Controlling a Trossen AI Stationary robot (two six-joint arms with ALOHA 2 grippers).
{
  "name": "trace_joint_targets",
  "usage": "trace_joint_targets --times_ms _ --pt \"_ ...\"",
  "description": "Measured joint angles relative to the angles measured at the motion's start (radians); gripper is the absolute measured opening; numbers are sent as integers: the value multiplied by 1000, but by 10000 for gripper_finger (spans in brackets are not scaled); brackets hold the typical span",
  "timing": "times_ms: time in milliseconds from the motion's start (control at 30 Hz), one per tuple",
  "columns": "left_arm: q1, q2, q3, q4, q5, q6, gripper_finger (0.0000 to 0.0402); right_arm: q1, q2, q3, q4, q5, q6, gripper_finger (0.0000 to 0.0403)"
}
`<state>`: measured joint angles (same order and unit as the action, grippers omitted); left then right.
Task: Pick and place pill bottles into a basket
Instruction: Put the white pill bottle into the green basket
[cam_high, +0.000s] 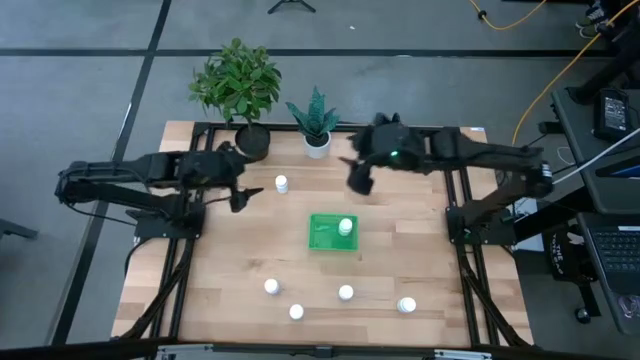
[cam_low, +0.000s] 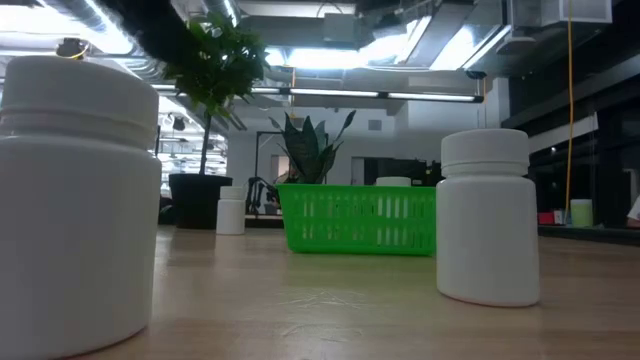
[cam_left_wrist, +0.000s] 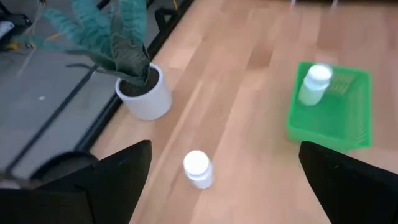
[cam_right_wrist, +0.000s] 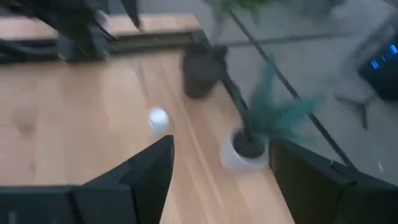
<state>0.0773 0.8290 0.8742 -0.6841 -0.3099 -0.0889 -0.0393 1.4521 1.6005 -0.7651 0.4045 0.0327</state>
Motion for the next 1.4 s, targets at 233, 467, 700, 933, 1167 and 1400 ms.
trace_joint_targets --times_ms 233,467,700,933,1167,1400 --pt "131 177 31 -4 159 28 400 -20 -327 -417 129 -3 110 260" --pt "247 313 33 6 186 40 400 -6 -596 -715 441 -6 129 260" --pt "310 463 32 49 347 14 400 -6 -687 -770 508 -6 6 260" --pt "312 571 32 156 362 -6 400 -6 -687 -749 515 -6 -119 260" --pt "326 647 32 168 338 -5 400 -6 -687 -749 514 -6 -146 260" --pt "361 692 32 171 328 13 400 -6 -687 -749 514 -21 -144 260"
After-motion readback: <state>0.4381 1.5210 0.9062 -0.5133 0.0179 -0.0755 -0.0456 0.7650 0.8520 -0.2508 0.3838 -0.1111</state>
